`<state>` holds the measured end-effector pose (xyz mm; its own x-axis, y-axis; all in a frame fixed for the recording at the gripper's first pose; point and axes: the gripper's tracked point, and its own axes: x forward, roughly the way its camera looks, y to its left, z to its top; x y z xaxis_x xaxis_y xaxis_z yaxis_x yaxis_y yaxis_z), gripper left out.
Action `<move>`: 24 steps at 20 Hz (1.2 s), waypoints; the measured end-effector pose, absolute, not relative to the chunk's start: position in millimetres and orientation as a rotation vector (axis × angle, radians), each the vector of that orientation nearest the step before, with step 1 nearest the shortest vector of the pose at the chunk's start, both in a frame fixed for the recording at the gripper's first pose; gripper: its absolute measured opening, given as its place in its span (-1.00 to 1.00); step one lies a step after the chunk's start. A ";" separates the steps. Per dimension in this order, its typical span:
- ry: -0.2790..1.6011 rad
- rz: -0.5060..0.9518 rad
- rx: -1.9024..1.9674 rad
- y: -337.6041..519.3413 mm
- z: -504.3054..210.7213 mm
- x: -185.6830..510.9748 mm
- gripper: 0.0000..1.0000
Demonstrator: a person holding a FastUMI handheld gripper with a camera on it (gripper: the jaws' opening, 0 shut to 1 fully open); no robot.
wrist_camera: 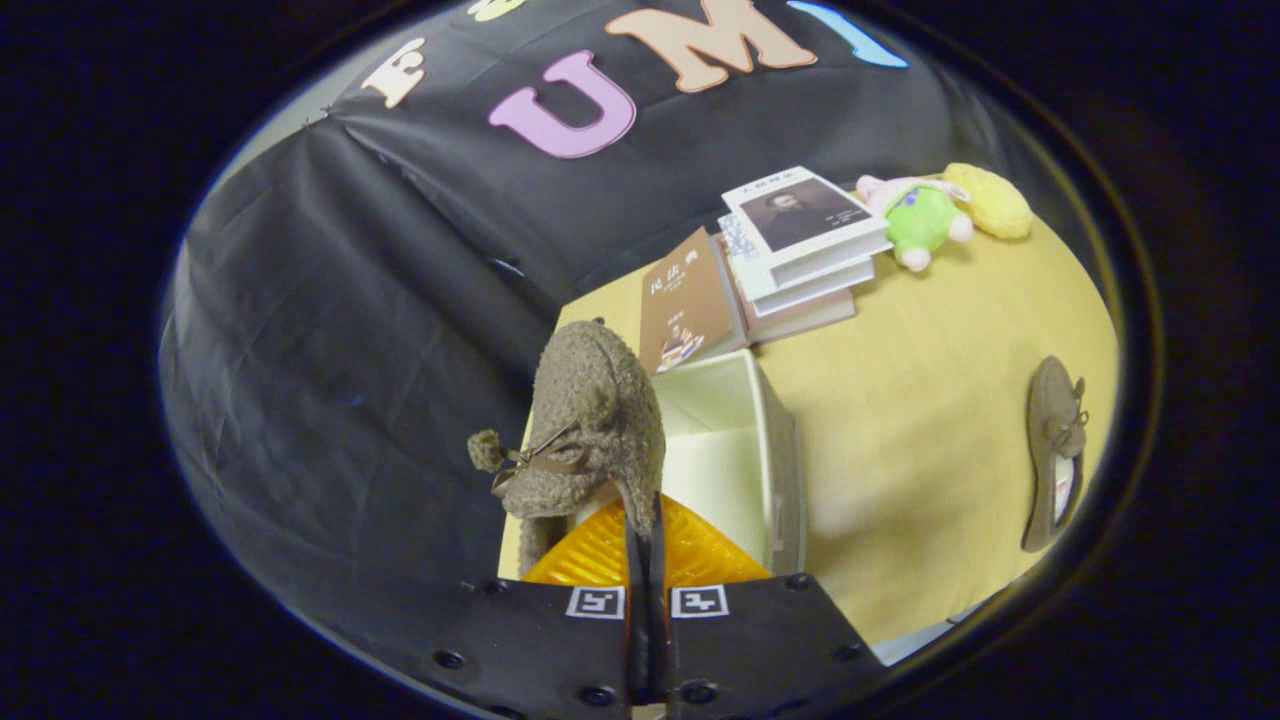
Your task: Open the storage box then place both shoes into the box .Put the left shoe in first, then the right shoe, with the right side of both shoes facing outward in a uniform manner.
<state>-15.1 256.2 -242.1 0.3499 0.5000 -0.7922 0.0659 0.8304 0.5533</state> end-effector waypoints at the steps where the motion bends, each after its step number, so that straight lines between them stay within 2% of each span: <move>1: 1.210 0.304 0.540 262.8 -249.3 -17.6 -0.93; 12: 1.351 0.236 0.434 298.7 -317.9 -44.0 -0.93; 21: 1.435 0.260 0.322 315.1 -347.4 -60.7 -0.93; 24: 1.427 0.327 0.309 322.5 -341.3 -62.1 -0.72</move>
<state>-62.1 322.5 -341.3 0.1136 0.4003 -0.9093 -0.0358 0.9163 0.3989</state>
